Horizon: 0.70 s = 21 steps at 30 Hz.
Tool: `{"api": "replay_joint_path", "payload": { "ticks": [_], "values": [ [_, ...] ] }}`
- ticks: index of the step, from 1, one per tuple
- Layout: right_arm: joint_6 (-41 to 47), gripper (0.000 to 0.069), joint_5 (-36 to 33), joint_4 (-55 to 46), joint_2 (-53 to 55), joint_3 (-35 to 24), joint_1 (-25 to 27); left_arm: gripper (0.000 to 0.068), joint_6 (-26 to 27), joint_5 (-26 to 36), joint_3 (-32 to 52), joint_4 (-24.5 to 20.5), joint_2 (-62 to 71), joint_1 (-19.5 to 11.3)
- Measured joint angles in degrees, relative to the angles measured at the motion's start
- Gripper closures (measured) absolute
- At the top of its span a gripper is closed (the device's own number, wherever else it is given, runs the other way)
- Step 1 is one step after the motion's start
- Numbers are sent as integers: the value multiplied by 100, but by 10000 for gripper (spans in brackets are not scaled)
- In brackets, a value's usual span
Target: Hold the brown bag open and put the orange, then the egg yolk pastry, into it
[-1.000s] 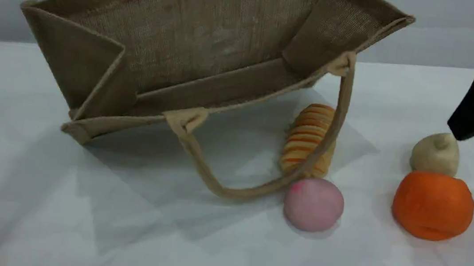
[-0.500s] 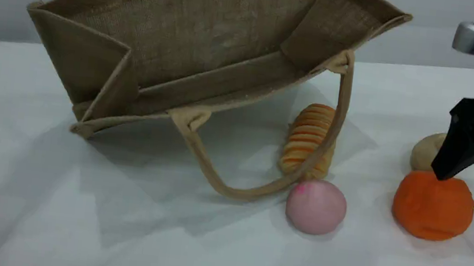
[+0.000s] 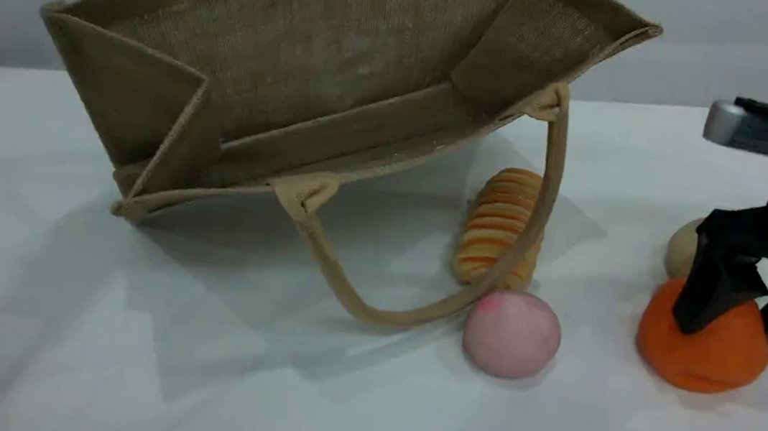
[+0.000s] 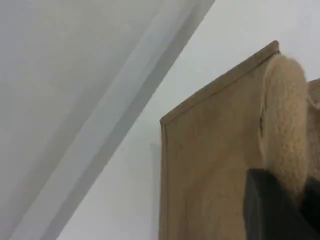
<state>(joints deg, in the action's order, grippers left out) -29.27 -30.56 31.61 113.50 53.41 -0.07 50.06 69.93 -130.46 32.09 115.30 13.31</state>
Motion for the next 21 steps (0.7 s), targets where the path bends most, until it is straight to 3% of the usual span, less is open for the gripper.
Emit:
{"api": "replay_joint_path", "payload": {
  "ticks": [5,14,21],
  "values": [
    [0,215,38,0,0,4,0,589,0,0,0,-12,0,0],
    [-87,633,-194,-114,-33,4,0,589,0,0,0,-7,0,0],
    [224,668,-591,-438,-516,4,0,589,0,5,0,-18,0,0]
  ]
}}
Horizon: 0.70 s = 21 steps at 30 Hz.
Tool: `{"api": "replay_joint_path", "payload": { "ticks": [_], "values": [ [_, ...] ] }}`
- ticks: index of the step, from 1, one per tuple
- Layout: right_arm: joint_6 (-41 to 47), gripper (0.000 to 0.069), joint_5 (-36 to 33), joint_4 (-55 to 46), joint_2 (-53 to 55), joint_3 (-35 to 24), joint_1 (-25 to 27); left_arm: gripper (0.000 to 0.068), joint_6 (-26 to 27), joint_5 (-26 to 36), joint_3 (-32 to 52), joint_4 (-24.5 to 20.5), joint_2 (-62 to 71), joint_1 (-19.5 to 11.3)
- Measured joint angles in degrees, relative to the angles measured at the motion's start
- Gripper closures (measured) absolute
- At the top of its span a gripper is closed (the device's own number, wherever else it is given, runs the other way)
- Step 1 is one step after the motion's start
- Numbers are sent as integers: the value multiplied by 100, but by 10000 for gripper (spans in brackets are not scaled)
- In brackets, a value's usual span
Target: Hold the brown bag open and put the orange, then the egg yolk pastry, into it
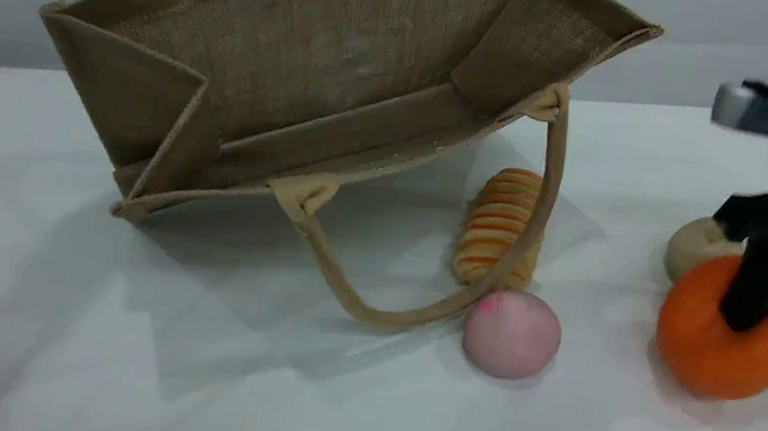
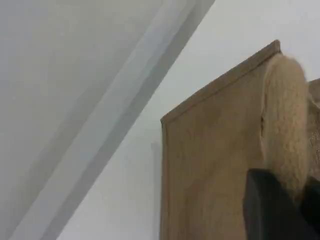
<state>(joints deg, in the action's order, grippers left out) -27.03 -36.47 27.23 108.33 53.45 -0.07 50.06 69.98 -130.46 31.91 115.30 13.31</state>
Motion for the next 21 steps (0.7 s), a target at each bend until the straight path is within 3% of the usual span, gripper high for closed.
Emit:
{"api": "replay_joint_path", "payload": {
  "ticks": [13,21],
  "values": [
    [300,668,-740,-53,-2222,-166,-87,589,-123,0,0,-42,0,0],
    [344,670,-91,-19,-3437,-166,-1214,589,-129,0,0,-61,0,0]
  ]
}}
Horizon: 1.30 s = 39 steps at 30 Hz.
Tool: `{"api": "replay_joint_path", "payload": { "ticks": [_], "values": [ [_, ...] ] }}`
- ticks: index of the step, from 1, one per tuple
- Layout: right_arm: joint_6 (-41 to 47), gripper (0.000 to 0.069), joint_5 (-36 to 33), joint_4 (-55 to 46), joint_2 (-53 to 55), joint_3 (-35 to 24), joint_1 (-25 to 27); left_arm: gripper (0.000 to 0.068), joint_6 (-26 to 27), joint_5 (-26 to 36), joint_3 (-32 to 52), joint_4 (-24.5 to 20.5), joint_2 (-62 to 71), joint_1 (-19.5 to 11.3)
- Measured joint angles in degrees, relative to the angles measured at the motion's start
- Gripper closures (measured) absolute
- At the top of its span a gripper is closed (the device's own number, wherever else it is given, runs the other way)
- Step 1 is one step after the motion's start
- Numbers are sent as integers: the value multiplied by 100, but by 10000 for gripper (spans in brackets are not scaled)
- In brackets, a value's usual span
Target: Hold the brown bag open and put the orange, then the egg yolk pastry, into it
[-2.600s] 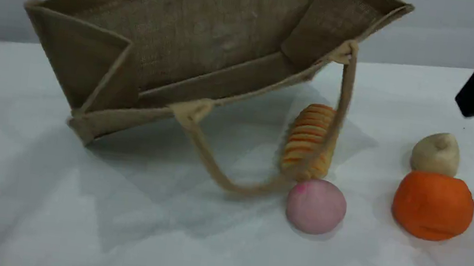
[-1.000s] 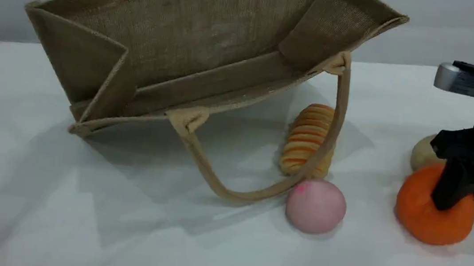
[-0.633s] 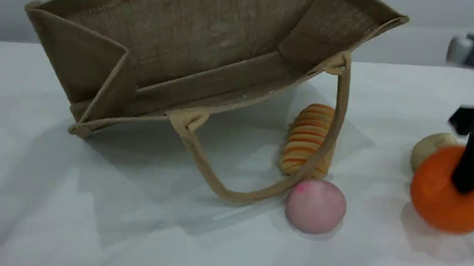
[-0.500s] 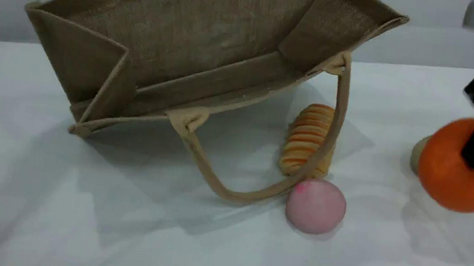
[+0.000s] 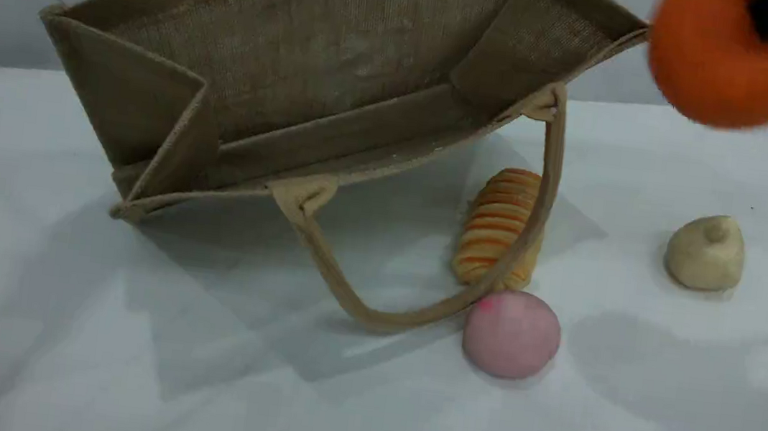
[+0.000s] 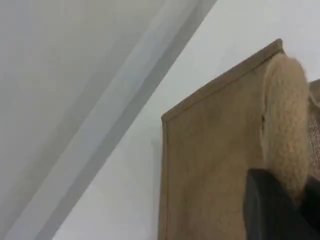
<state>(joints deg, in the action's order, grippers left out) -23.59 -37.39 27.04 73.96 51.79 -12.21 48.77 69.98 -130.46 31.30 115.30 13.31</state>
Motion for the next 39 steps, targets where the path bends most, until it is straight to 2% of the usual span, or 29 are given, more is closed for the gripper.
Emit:
{"api": "replay_joint_path", "payload": {
  "ticks": [5,11,23,29,39],
  "values": [
    [-38,670,716,-5,71,0,-978,589,-25,0,0,0,0,0],
    [-108,670,1584,-5,437,0,-1630,589,-107,0,0,0,0,0],
    [-196,670,3003,147,1860,70,-1643,589,27,0,0,36,0,0],
    [-212,668,3059,168,2375,443,-1643,589,27,-6,0,309,4,17],
    [-216,666,3010,180,2496,757,-1643,589,185,-11,5,308,88,472]
  ]
}}
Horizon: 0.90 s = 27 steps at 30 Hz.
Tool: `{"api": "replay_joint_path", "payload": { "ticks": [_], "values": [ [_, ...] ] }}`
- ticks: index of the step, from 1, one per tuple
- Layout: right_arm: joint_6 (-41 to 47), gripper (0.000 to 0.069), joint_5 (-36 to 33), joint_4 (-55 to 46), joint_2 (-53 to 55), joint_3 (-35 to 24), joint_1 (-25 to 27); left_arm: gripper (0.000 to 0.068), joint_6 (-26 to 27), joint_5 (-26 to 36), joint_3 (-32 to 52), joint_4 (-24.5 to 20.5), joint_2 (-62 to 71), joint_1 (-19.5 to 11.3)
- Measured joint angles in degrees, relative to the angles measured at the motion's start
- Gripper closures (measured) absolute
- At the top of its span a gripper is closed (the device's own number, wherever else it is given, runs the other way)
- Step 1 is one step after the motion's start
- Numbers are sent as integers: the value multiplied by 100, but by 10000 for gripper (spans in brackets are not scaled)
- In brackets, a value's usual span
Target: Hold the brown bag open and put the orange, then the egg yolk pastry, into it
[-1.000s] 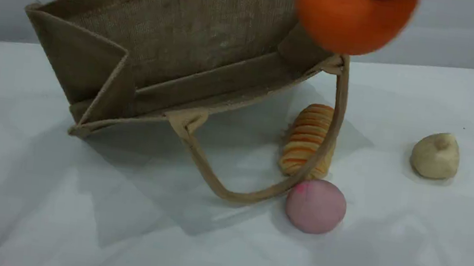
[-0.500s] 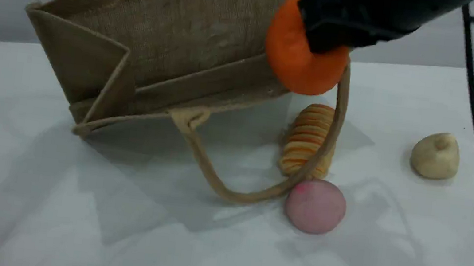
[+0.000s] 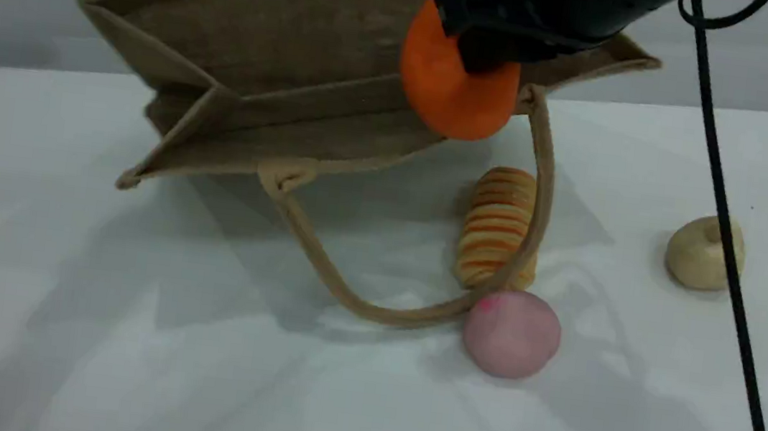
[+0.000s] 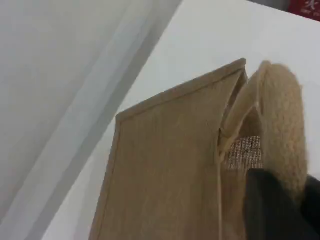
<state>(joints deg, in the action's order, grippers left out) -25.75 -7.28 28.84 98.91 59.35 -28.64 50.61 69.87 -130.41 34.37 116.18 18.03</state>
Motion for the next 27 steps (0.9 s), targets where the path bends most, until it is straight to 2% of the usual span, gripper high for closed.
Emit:
{"api": "replay_joint_path", "payload": {
  "ticks": [4,8,11,20,24,27],
  "values": [
    [0,666,-37,0,0,0,0,589,-157,-6,0,13,88,2],
    [0,664,-496,-6,0,-5,0,589,-235,-1,0,-141,224,2],
    [0,664,-554,-6,0,-5,0,589,-235,-1,0,-136,291,2],
    [0,663,143,-1,79,-10,0,589,-236,3,0,-117,317,2],
    [-2,659,259,-1,429,-5,0,589,-231,11,0,-99,317,2],
    [-2,656,665,5,770,-5,0,589,-231,11,0,-62,317,2]
  ]
}}
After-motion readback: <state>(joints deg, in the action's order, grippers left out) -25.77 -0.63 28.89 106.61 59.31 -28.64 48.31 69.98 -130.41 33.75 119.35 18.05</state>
